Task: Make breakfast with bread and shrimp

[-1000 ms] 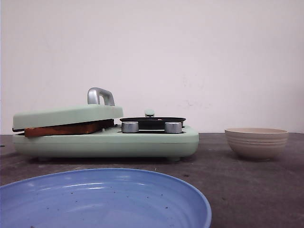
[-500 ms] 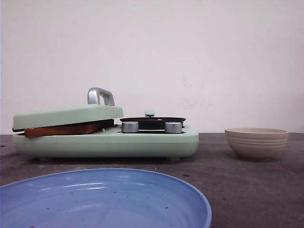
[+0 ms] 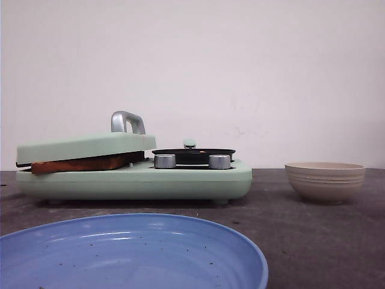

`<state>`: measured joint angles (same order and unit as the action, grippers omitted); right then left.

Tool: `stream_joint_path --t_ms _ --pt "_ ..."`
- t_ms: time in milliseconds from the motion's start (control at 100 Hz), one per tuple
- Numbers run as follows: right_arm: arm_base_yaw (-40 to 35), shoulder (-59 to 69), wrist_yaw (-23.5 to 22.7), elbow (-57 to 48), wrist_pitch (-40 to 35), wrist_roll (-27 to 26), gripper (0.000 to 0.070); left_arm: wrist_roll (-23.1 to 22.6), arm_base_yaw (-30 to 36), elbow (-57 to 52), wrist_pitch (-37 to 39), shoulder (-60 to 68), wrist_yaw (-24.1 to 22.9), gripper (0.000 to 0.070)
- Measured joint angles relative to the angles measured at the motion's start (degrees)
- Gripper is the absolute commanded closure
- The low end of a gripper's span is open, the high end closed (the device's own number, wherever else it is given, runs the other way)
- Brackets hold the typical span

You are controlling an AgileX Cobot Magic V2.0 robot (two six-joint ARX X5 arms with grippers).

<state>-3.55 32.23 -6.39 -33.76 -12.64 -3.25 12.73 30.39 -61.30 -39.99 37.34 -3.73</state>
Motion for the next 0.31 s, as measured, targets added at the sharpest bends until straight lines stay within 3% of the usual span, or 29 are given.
stream_joint_path --t_ms 100,200,310 --pt "0.0 0.0 0.0 0.0 0.0 0.0 0.0699 -3.2 -4.2 0.5 1.5 -1.5 0.0 0.0700" --pt "0.0 0.0 0.0 0.0 0.0 0.0 0.0699 -7.3 -9.8 5.6 8.9 -3.0 -0.2 0.0700" --pt "0.0 0.0 0.0 0.0 0.0 0.0 0.0699 -8.8 -15.9 16.2 18.2 -5.5 1.7 0.0700"
